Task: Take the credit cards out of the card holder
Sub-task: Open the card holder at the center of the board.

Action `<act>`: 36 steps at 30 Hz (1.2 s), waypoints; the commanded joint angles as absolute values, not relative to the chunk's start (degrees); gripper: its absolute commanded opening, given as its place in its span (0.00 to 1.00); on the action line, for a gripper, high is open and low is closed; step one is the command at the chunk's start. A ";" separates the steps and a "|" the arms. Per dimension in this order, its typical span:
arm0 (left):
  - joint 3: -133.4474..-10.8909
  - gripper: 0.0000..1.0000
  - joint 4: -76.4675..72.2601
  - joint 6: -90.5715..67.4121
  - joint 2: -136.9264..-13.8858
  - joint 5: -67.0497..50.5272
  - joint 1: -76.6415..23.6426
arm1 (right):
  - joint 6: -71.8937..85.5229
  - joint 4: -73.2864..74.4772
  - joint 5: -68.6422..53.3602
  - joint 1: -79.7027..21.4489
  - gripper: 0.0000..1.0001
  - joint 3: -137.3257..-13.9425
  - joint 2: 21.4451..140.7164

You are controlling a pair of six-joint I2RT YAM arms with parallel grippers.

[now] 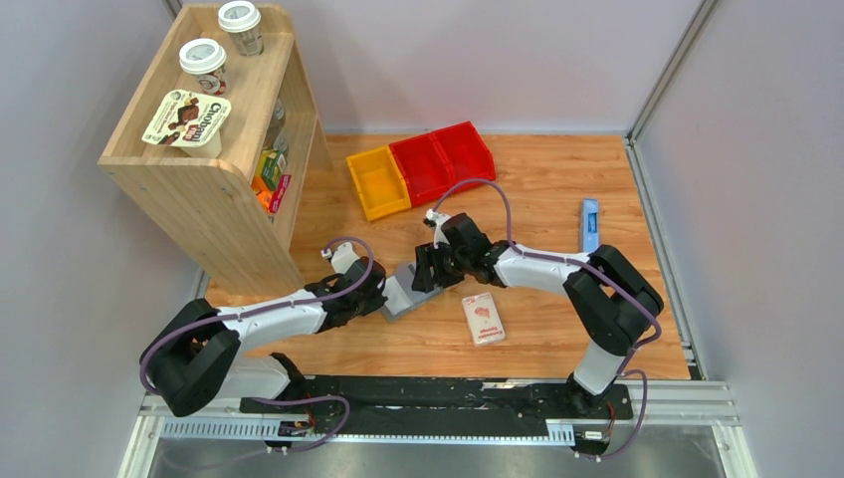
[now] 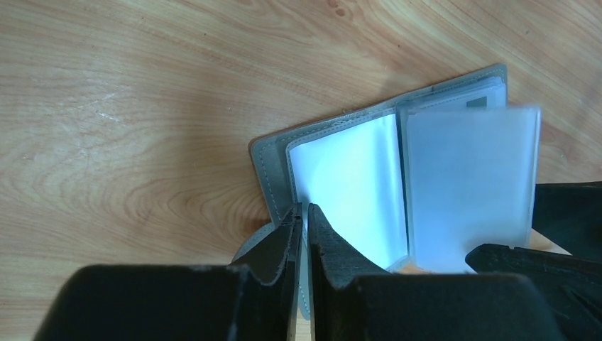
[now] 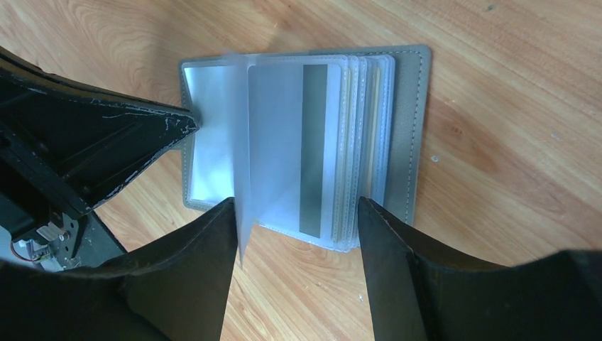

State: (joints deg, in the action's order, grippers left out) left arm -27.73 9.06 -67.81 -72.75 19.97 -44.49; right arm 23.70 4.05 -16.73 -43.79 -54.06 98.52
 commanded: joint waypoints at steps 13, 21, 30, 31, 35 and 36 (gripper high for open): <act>-26.10 0.13 11.60 -68.20 -74.36 15.73 -45.44 | 23.47 4.31 -15.73 -44.21 0.72 -56.25 93.69; -25.75 0.13 11.51 -68.38 -74.27 15.73 -45.44 | 23.03 3.95 -15.29 -44.30 0.76 -57.30 94.39; -25.58 0.12 11.43 -68.47 -74.18 15.64 -45.44 | 22.94 3.87 -15.56 -44.65 0.75 -57.92 97.64; -25.66 0.12 11.34 -68.47 -74.27 15.64 -45.44 | 22.94 3.87 -15.56 -44.74 0.75 -57.92 98.08; -25.66 0.12 11.16 -68.47 -74.35 15.47 -45.53 | 22.68 3.87 -16.34 -44.91 0.74 -58.01 99.14; -25.66 0.12 11.16 -68.47 -74.27 15.47 -45.53 | 22.68 3.87 -16.78 -44.91 0.74 -58.09 99.31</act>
State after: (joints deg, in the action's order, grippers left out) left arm -27.66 8.88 -67.83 -72.79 19.99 -44.53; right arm 23.66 4.10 -15.81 -44.31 -55.90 98.35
